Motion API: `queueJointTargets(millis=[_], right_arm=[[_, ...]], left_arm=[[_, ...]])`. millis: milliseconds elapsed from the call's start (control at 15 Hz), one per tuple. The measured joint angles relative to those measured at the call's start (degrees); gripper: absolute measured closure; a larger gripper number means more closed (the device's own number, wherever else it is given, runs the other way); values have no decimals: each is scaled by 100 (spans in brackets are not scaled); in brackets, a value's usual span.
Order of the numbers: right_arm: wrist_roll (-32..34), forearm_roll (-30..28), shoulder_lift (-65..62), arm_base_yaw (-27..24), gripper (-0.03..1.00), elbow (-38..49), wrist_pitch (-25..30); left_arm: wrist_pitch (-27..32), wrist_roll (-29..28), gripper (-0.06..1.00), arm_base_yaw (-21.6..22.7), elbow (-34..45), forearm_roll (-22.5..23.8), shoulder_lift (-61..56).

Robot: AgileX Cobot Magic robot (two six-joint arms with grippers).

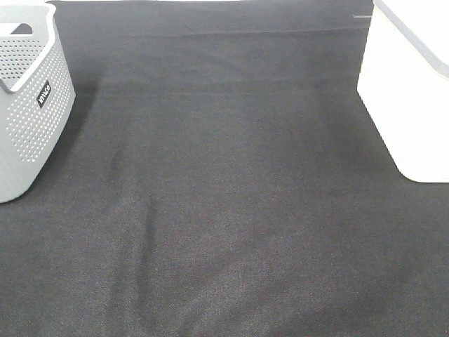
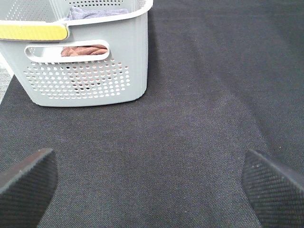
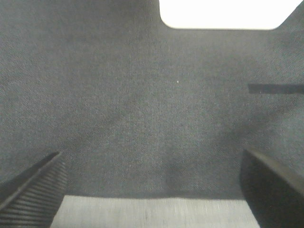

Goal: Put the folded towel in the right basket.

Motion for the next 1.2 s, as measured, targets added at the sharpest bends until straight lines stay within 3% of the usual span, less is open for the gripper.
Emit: queueJointTargets(millis=[333,733,1000,1200], right_arm=[[0,0,-1748,0,2,636,63],[0,23,-1879,120,2,647,86],[0,40,-1879,-395,2,647,86],[0,46,-1879,-418,2,647,86]], left_arm=[[0,0,-3,0,0,0,0],[0,0,-3,0,0,0,0],[0,0,-3,0,0,-17,0],[0,0,-3,0,0,-40,0]])
